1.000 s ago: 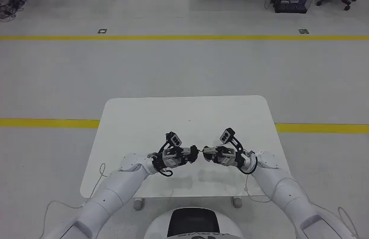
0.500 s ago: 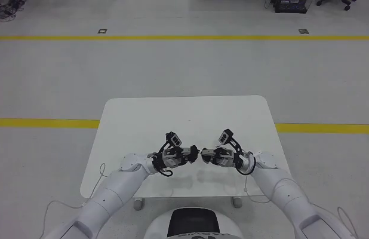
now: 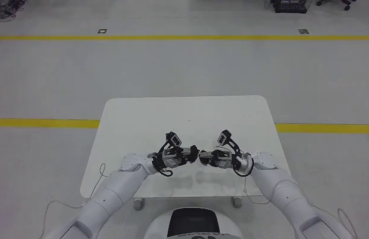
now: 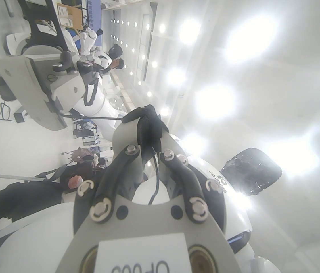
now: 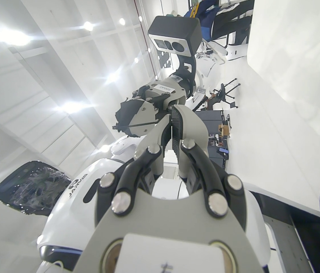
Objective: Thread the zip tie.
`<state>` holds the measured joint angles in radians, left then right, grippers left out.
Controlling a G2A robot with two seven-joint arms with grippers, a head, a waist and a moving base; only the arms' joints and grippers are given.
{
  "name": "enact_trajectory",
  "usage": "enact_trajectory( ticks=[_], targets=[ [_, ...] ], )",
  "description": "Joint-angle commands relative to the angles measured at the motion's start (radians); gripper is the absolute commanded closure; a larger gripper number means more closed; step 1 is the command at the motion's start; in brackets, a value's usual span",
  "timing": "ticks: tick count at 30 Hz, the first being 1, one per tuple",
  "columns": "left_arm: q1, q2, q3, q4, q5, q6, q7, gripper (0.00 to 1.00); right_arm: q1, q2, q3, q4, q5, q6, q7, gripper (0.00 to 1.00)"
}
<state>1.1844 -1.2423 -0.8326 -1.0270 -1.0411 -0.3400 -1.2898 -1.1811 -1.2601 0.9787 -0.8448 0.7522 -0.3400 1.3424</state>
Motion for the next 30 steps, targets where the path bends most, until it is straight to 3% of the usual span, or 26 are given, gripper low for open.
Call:
enact_trajectory(
  ticks=[1, 30],
  targets=[
    [0.000, 0.000, 0.000, 0.000, 0.000, 0.000, 0.000, 1.00, -0.002, 0.000, 0.003, -0.005, -0.008, 0.000, -0.001, 1.00],
    [0.000, 0.000, 0.000, 0.000, 0.000, 0.000, 0.000, 1.00, -0.021, -0.003, 0.025, -0.038, -0.097, 0.000, -0.032, 1.00]
  ],
)
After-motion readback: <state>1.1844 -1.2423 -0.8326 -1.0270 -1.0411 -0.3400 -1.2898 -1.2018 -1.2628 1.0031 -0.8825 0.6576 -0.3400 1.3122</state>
